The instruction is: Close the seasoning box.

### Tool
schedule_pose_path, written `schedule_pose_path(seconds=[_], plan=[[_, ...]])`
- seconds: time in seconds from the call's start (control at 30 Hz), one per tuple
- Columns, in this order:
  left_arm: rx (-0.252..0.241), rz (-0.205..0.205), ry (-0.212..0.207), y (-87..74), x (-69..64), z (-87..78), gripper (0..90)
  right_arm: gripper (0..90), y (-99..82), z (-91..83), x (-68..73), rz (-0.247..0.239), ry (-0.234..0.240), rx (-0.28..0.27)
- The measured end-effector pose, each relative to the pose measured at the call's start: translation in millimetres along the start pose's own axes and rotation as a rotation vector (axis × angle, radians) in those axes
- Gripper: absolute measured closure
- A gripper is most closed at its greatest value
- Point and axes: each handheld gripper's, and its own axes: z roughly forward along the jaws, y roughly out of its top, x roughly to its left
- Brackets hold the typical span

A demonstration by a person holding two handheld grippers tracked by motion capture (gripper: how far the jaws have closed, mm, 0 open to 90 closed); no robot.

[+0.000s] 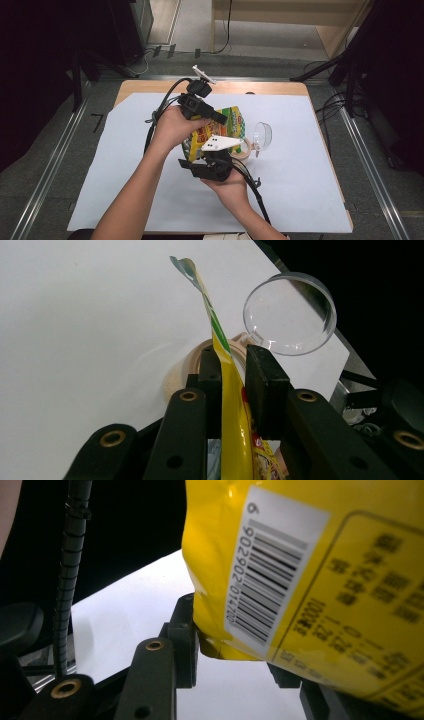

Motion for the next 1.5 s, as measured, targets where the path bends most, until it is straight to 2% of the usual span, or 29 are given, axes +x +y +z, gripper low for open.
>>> schedule_pose_path(seconds=[0.1,0.33,0.53,0.7,1.0,1.17,1.5], plan=[[-0.010,-0.023,-0.020,-1.2,4.0,0.2,78.7,62.8,0.6,0.0,-0.9,-0.010,-0.002,0.016],[0.005,-0.030,-0.035,0.6,7.9,1.6,78.4,62.7,0.8,0.6,-1.4,-0.013,-0.008,0.022],[0.009,-0.022,-0.023,3.2,5.1,1.2,78.3,62.9,2.1,1.0,-2.9,0.001,-0.004,0.008],[0.019,-0.010,-0.019,3.5,4.4,3.5,78.1,62.9,1.0,-1.4,-4.9,-0.011,0.012,0.012],[0.010,-0.026,-0.019,4.1,6.4,3.7,78.3,62.9,1.0,-1.2,-5.6,-0.008,0.012,0.007],[0.012,-0.019,0.012,3.7,3.0,3.1,78.3,62.9,1.0,-2.0,-5.6,-0.013,0.024,0.000],[0.015,-0.031,0.012,2.8,5.5,2.1,78.2,62.7,2.0,-2.7,-5.7,0.004,0.045,0.010]])
